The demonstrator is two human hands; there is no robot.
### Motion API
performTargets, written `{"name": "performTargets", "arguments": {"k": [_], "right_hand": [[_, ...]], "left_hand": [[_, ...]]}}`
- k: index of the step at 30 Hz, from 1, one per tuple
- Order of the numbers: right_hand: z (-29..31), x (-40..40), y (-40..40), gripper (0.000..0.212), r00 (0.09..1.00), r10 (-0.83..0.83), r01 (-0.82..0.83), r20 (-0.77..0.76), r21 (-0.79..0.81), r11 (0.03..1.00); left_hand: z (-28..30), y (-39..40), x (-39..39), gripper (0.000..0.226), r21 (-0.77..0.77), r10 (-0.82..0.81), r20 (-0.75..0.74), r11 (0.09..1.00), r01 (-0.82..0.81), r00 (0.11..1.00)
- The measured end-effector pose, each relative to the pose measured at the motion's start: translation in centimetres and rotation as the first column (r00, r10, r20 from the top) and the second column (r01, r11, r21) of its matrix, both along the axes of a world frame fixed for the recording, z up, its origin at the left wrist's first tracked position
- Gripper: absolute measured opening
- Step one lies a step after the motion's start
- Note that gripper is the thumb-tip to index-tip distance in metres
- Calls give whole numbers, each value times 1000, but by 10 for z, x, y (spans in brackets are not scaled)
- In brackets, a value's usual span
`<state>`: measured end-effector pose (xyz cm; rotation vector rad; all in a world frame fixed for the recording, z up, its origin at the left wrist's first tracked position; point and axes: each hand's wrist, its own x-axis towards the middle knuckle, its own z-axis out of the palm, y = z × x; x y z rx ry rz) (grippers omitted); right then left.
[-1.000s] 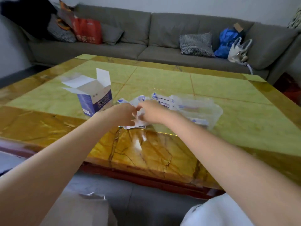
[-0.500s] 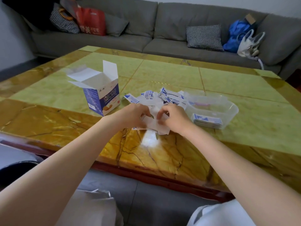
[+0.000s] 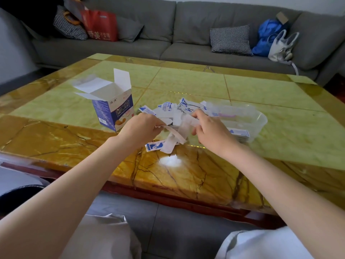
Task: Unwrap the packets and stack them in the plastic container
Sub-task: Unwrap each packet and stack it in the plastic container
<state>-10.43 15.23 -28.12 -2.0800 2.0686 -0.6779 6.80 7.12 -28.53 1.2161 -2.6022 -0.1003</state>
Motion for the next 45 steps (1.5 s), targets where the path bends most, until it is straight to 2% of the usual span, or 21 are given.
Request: {"name": "performTargets", "arguments": {"k": [3, 5, 7, 9, 11, 14, 16, 18, 21, 23, 25, 29, 33, 36, 39, 42, 45], "right_hand": [[3, 3, 1, 8, 996, -43, 43, 83, 10, 999], [6, 7, 2, 5, 992, -53, 46, 114, 66, 997], [10, 10, 4, 6, 996, -42, 28, 76, 176, 984], [12, 9, 6, 7, 1000, -23, 24, -7, 367, 930], [16, 6, 7, 6, 998, -3, 39, -68, 527, 849], [21, 5, 10, 6, 996, 44, 16, -84, 605, 796], [23, 5, 11, 8, 998, 50, -22, -32, 588, 808], [22, 6, 12, 9, 997, 35, -61, 62, 506, 860], [21, 8, 10, 9, 974, 8, -80, 225, 315, 946], [20, 8, 7, 9, 963, -18, -47, 270, 233, 971], [16, 7, 4, 8, 970, -43, -4, 239, 191, 982], [0, 10, -3, 4, 976, -80, 26, 200, 255, 966], [-8, 13, -14, 9, 977, -95, 68, 189, 148, 987], [-14, 17, -23, 15, 986, -44, 21, 158, 142, 990], [-19, 21, -25, 34, 999, 18, -26, 37, 229, 973], [-20, 19, -23, 31, 991, 48, -72, 122, 196, 978], [-21, 16, -23, 26, 994, 45, -58, 99, 136, 989]], "left_hand": [[-2, 0, 4, 31, -141, -48, -62, 989, 39, 997], [-3, 0, 6, 38, -148, -75, -40, 987, 68, 996], [-6, 1, 6, 60, -72, -84, 113, 993, 92, 990], [-9, 2, 7, 76, 34, -73, 240, 997, 67, 968], [-7, 0, 11, 74, 161, -79, 271, 986, 36, 959], [0, -6, 17, 68, 330, -62, 224, 944, -16, 973], [1, -8, 16, 57, 353, -27, 164, 935, -33, 986], [-2, -8, 10, 48, 309, 13, 138, 949, -56, 990], [-8, -9, 1, 51, 223, 47, 193, 971, -90, 980], [-10, -11, -2, 51, 226, 59, 203, 968, -105, 977], [-9, -12, -5, 49, 252, 68, 201, 960, -119, 977], [-4, -12, -10, 43, 298, 42, 166, 950, -91, 985], [0, -10, -10, 43, 345, -8, 127, 938, -37, 992], [4, -12, -3, 41, 383, 0, 82, 923, -31, 997], [2, -15, 3, 39, 435, 1, 51, 900, -23, 999], [1, -16, 6, 37, 447, 4, 25, 895, -15, 1000], [2, -15, 4, 34, 448, 5, -20, 894, 4, 1000]]}}
